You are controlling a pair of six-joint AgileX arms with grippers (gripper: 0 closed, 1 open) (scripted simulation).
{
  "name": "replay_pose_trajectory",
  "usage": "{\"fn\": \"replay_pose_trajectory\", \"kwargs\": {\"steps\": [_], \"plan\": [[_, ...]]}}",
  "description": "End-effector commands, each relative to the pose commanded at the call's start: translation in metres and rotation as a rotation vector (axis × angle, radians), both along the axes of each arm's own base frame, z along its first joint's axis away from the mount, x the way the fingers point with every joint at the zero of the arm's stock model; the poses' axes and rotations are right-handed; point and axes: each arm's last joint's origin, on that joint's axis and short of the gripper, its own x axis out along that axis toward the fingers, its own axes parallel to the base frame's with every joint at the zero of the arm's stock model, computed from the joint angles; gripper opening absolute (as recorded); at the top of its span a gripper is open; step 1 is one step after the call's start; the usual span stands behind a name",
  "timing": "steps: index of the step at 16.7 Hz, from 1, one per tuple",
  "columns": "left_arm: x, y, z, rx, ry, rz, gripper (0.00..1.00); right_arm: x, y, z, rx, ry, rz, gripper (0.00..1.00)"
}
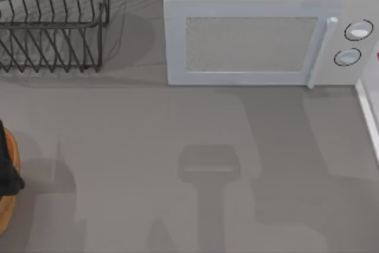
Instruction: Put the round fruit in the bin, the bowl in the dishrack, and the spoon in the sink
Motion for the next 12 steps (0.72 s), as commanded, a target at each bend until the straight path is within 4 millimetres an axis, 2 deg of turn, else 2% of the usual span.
{"fn": "replay_pose_trajectory", "kwargs": {"steps": [3, 7, 12], "plan": [[0.0000, 0.0000, 0.0000, 0.000, 0.000, 0.000, 1.00, -0.0018, 0.0023, -0.0133, 0.003, 0.018, 0.005, 0.00], [0.0000, 0.0000, 0.0000, 0.000, 0.000, 0.000, 1.00, -0.0020, 0.0025, -0.0144, 0.004, 0.020, 0.006, 0.00], [0.0000, 0.0000, 0.0000, 0.000, 0.000, 0.000, 1.00, -0.0020, 0.0025, -0.0144, 0.004, 0.020, 0.006, 0.38]]}}
